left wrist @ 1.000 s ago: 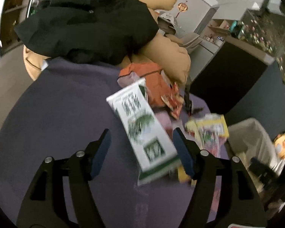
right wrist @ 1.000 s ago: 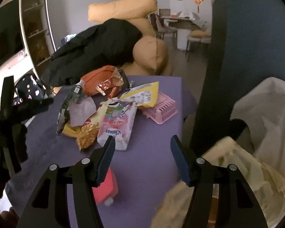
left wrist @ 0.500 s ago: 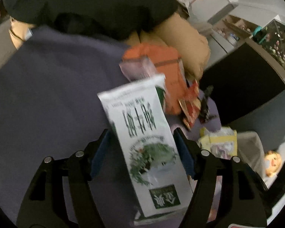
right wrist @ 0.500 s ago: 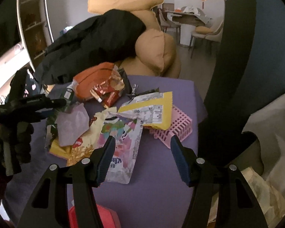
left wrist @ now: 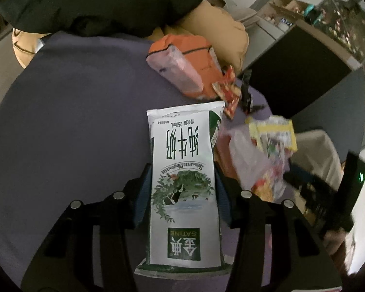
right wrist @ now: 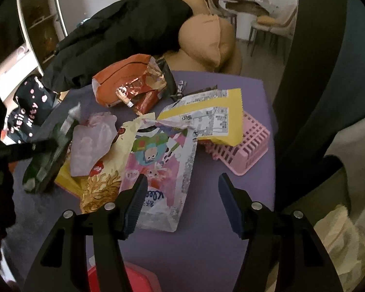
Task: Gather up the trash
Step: 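Grasp the white-green milk carton with the left tool while the right tool grasps a pink snack bag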
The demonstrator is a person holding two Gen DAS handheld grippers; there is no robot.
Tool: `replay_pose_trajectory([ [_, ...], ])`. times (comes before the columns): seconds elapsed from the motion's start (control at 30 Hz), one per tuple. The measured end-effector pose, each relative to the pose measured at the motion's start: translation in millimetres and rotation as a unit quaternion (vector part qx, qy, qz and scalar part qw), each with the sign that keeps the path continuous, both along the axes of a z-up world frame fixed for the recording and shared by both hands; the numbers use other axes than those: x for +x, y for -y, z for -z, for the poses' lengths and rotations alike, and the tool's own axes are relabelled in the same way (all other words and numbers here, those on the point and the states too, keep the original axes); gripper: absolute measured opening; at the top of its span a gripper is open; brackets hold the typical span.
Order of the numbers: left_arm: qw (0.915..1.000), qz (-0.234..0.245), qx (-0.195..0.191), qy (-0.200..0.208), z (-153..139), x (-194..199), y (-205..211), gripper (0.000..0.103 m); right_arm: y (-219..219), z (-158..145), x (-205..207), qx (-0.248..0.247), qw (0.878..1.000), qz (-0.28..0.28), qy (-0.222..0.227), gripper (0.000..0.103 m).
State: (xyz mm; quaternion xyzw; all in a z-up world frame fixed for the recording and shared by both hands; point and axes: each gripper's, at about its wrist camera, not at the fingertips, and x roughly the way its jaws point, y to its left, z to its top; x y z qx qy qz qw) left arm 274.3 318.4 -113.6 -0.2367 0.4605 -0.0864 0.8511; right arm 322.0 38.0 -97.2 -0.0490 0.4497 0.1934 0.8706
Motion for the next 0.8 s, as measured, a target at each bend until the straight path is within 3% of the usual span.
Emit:
replay_pose_trajectory([
  [0.1,0.9999,0.009,0.006,0.005,-2,-10,-1,0.046,0,4,6,0.026,0.999,-0.007,-0.02,0.057],
  [0.17,0.9999,0.01,0.001,0.009,-3,-12,-3,0.053,-2,7,12,0.036,0.999,-0.01,-0.033,0.057],
  [0.37,0.9998,0.007,-0.004,0.021,-5,-16,-5,0.059,-10,12,20,0.046,0.998,-0.023,-0.039,0.057],
  [0.43,0.9997,0.007,-0.003,0.022,-5,-16,-5,0.06,-11,13,21,0.058,0.997,-0.031,-0.044,0.048],
  [0.5,0.9998,0.003,-0.005,0.021,-5,-17,-6,0.061,-12,13,21,0.063,0.996,-0.042,-0.051,0.024],
  [0.6,0.9998,-0.005,-0.004,0.019,-4,-15,-9,0.061,-11,9,13,0.059,0.997,-0.043,-0.039,0.013],
  [0.8,1.0,-0.003,-0.001,0.006,-1,-2,-8,0.062,-6,-3,-3,0.056,0.997,-0.049,-0.02,0.008],
])
